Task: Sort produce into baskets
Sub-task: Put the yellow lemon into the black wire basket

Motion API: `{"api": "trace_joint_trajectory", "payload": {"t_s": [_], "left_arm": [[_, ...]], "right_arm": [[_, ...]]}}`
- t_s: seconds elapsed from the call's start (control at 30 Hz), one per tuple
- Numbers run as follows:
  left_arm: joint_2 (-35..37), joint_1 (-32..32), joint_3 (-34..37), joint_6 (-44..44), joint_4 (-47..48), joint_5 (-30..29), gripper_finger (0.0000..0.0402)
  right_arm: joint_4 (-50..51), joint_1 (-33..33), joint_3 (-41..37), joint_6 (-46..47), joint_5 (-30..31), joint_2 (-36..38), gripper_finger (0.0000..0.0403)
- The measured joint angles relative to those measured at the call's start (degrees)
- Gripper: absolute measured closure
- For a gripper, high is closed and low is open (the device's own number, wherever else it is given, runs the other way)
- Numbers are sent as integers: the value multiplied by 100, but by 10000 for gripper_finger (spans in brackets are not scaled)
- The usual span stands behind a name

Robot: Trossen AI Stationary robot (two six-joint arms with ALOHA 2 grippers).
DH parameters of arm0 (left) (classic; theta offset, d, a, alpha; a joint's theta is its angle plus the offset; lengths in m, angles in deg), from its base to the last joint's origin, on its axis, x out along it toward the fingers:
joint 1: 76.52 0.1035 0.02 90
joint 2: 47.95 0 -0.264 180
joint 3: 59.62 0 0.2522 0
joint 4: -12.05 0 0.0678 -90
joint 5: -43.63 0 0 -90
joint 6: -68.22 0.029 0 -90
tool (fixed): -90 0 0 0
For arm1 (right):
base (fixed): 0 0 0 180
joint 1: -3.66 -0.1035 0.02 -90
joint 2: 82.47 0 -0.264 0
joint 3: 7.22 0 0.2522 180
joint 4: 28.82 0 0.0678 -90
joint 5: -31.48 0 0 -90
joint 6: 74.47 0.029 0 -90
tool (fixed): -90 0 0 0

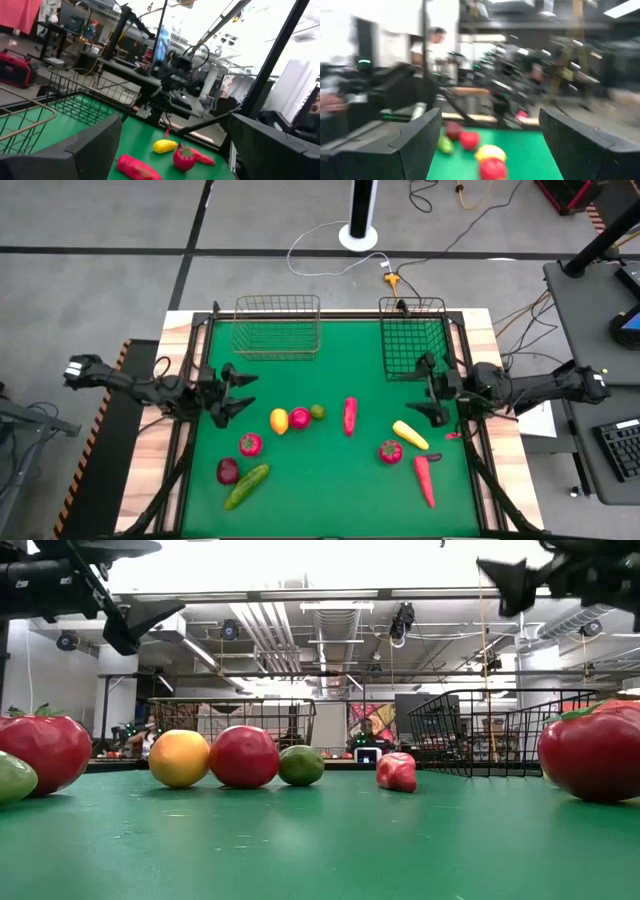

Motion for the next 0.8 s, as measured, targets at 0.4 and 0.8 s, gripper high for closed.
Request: {"api": "trace_joint_trajectory", "payload": {"t_s": [0.4, 0.8], "left_arm": [[-546, 0, -667, 15, 12, -15, 54], [-1251, 4, -1709, 484, 29, -19, 54]], "right_arm": [[-118, -18, -430, -11, 259, 1461, 76], [2449, -17, 316, 773, 1797, 1413, 76]]}}
